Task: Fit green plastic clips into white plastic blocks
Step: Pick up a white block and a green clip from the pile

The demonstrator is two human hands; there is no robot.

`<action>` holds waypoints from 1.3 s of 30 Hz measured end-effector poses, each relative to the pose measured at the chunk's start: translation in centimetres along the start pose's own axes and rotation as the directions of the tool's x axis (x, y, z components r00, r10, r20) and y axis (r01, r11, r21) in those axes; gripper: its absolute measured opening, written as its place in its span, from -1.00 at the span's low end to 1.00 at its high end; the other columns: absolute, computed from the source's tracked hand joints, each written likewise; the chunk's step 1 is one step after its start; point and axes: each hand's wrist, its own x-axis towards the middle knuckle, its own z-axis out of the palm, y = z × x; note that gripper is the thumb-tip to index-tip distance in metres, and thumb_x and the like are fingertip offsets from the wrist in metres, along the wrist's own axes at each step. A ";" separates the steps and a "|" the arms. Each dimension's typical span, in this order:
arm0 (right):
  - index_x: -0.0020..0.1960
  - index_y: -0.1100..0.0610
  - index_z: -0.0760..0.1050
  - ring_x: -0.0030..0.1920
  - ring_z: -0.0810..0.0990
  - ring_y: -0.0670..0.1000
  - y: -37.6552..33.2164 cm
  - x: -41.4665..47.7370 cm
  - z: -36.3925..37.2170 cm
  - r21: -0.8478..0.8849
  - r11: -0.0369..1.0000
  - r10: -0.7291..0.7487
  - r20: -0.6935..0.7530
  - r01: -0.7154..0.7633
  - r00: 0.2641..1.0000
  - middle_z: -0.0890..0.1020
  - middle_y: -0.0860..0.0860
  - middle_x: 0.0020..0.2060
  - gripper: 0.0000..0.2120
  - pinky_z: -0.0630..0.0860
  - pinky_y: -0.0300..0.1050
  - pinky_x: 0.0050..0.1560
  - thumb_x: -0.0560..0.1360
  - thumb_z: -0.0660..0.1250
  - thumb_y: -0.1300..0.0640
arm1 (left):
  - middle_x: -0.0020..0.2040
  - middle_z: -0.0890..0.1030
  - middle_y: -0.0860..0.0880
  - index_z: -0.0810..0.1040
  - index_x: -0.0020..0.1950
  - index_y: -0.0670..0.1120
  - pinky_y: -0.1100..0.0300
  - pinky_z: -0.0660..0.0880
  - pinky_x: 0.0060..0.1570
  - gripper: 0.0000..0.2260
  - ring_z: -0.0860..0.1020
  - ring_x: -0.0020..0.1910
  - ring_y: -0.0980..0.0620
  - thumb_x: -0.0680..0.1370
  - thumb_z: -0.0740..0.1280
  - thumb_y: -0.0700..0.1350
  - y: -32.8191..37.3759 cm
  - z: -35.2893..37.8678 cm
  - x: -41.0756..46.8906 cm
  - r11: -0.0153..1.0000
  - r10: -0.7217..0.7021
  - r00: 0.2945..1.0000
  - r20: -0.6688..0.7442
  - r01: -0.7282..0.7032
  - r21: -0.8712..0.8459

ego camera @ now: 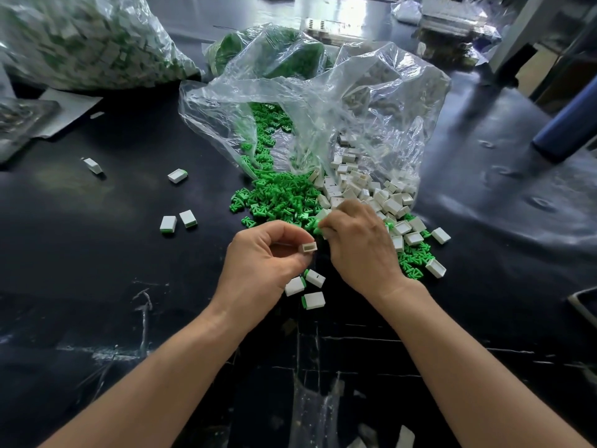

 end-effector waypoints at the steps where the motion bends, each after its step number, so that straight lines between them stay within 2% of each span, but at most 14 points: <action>1: -0.02 0.16 0.55 -0.05 0.43 -0.03 0.1 -0.2 -0.5 0.147 0.987 0.066 -0.023 -0.062 0.998 0.48 -0.03 -0.12 -0.86 0.24 -0.29 -0.08 0.54 0.22 0.21 | -0.36 0.64 0.09 0.65 -0.31 0.05 0.25 0.57 -0.17 -0.69 0.59 -0.33 0.18 0.36 0.44 -0.39 0.0 0.0 0.0 1.000 0.000 1.000 0.004 0.000 -0.006; 3: -0.13 0.06 0.50 -0.23 0.54 -0.08 0.3 -0.9 -1.5 0.501 0.847 0.195 0.016 -0.176 0.981 0.55 -0.10 -0.26 -0.85 0.35 -0.37 -0.25 0.54 0.22 0.24 | -0.35 0.65 0.07 0.66 -0.31 0.04 0.22 0.57 -0.16 -0.70 0.60 -0.32 0.16 0.37 0.44 -0.38 0.0 0.1 0.0 1.000 -0.003 1.000 0.009 0.003 -0.017; 5: -0.18 -0.02 0.47 -0.35 0.57 -0.15 0.2 -1.7 -2.4 0.703 0.667 0.239 0.111 -0.247 0.965 0.59 -0.09 -0.37 -0.76 0.38 -0.41 -0.36 0.55 0.21 0.28 | -0.35 0.64 0.05 0.65 -0.31 0.03 0.25 0.57 -0.23 -0.72 0.59 -0.32 0.12 0.39 0.43 -0.37 0.1 0.1 -0.1 0.999 -0.011 1.000 0.021 0.012 -0.044; 8: -0.12 -0.04 0.52 -0.33 0.55 -0.22 0.0 -2.6 -3.1 0.767 0.581 0.194 0.192 -0.271 0.962 0.59 -0.08 -0.32 -0.72 0.44 -0.38 -0.35 0.53 0.21 0.32 | -0.34 0.63 0.02 0.64 -0.24 -0.01 0.28 0.55 -0.32 -0.77 0.62 -0.31 0.05 0.43 0.39 -0.35 0.3 0.1 -0.2 0.992 -0.035 0.997 0.069 0.043 -0.115; 11: -0.11 -0.01 0.56 -0.29 0.54 -0.17 -0.3 -2.9 -3.5 0.813 0.537 0.148 0.174 -0.227 0.974 0.58 -0.01 -0.28 -0.74 0.47 -0.34 -0.31 0.50 0.26 0.33 | -0.32 0.61 0.02 0.63 -0.15 -0.07 0.27 0.56 -0.30 -0.83 0.64 -0.28 0.02 0.44 0.37 -0.34 0.5 0.2 -0.4 0.987 -0.044 0.992 0.115 0.061 -0.149; 13: -0.13 -0.02 0.57 -0.27 0.53 -0.14 -0.3 -2.9 -3.7 0.812 0.549 0.129 0.152 -0.198 0.980 0.59 0.02 -0.26 -0.76 0.49 -0.32 -0.28 0.49 0.29 0.32 | -0.31 0.63 -0.02 0.62 -0.14 -0.11 0.25 0.57 -0.28 -0.84 0.63 -0.28 0.00 0.40 0.39 -0.35 0.6 0.3 -0.4 0.984 -0.046 0.992 0.120 0.065 -0.163; 17: -0.13 -0.03 0.55 -0.27 0.51 -0.22 -0.4 -2.9 -3.4 0.783 0.606 0.093 0.108 -0.142 0.990 0.58 -0.11 -0.28 -0.77 0.45 -0.34 -0.22 0.47 0.32 0.31 | -0.31 0.65 -0.09 0.62 -0.20 -0.19 0.22 0.59 -0.24 -0.88 0.60 -0.29 -0.04 0.35 0.42 -0.38 0.8 0.3 -0.4 0.979 -0.063 0.987 0.151 0.090 -0.184; 21: -0.14 0.00 0.53 -0.29 0.52 -0.23 -0.6 -2.9 -3.3 0.802 0.591 0.060 0.070 -0.092 0.996 0.56 -0.12 -0.31 -0.75 0.45 -0.37 -0.21 0.46 0.32 0.36 | -0.34 0.65 -0.11 0.62 -0.21 -0.20 0.26 0.57 -0.28 -0.89 0.61 -0.33 -0.01 0.29 0.42 -0.29 1.0 0.4 -0.6 0.968 -0.069 0.981 0.179 0.110 -0.227; 25: -0.12 0.05 0.56 -0.29 0.52 -0.23 -0.6 -3.0 -3.5 0.795 0.603 0.033 0.060 -0.068 0.998 0.54 -0.15 -0.32 -0.78 0.44 -0.38 -0.22 0.49 0.27 0.35 | -0.34 0.65 -0.09 0.60 -0.20 -0.20 0.27 0.56 -0.31 -0.92 0.62 -0.34 0.04 0.37 0.39 -0.34 0.9 0.5 -0.7 0.963 -0.082 0.978 0.191 0.127 -0.237; 28: -0.12 0.04 0.56 -0.24 0.54 -0.23 -0.6 -3.1 -3.5 0.729 0.683 0.026 0.030 -0.040 0.999 0.55 -0.16 -0.27 -0.79 0.42 -0.42 -0.20 0.48 0.30 0.34 | -0.35 0.65 -0.10 0.60 -0.18 -0.21 0.28 0.56 -0.31 -0.92 0.62 -0.34 0.05 0.39 0.38 -0.36 0.9 0.5 -0.8 0.965 -0.085 0.977 0.196 0.130 -0.228; 31: -0.07 0.15 0.62 -0.15 0.52 -0.23 -0.6 -3.1 -3.4 0.614 0.789 -0.003 -0.014 0.011 1.000 0.55 -0.19 -0.22 -0.87 0.39 -0.46 -0.13 0.46 0.33 0.31 | -0.36 0.64 -0.10 0.59 -0.17 -0.24 0.29 0.55 -0.33 -0.94 0.62 -0.36 0.05 0.39 0.38 -0.34 0.8 0.6 -0.8 0.964 -0.102 0.975 0.195 0.145 -0.221; 35: -0.08 0.18 0.63 -0.15 0.51 -0.26 -0.4 -3.2 -3.3 0.582 0.812 -0.028 -0.036 0.044 0.999 0.54 -0.20 -0.24 -0.88 0.37 -0.49 -0.14 0.45 0.35 0.32 | -0.36 0.64 -0.11 0.59 -0.16 -0.25 0.28 0.56 -0.32 -0.94 0.62 -0.36 0.04 0.38 0.39 -0.32 0.7 0.7 -1.0 0.960 -0.132 0.972 0.193 0.174 -0.218; 39: -0.10 0.18 0.63 -0.12 0.52 -0.20 -0.7 -3.3 -2.9 0.573 0.817 -0.054 -0.038 0.066 0.998 0.56 -0.12 -0.24 -0.88 0.39 -0.48 -0.13 0.44 0.35 0.33 | -0.36 0.64 -0.12 0.61 -0.15 -0.24 0.27 0.57 -0.34 -0.90 0.61 -0.38 0.04 0.36 0.39 -0.26 0.6 0.7 -1.1 0.950 -0.170 0.964 0.206 0.216 -0.224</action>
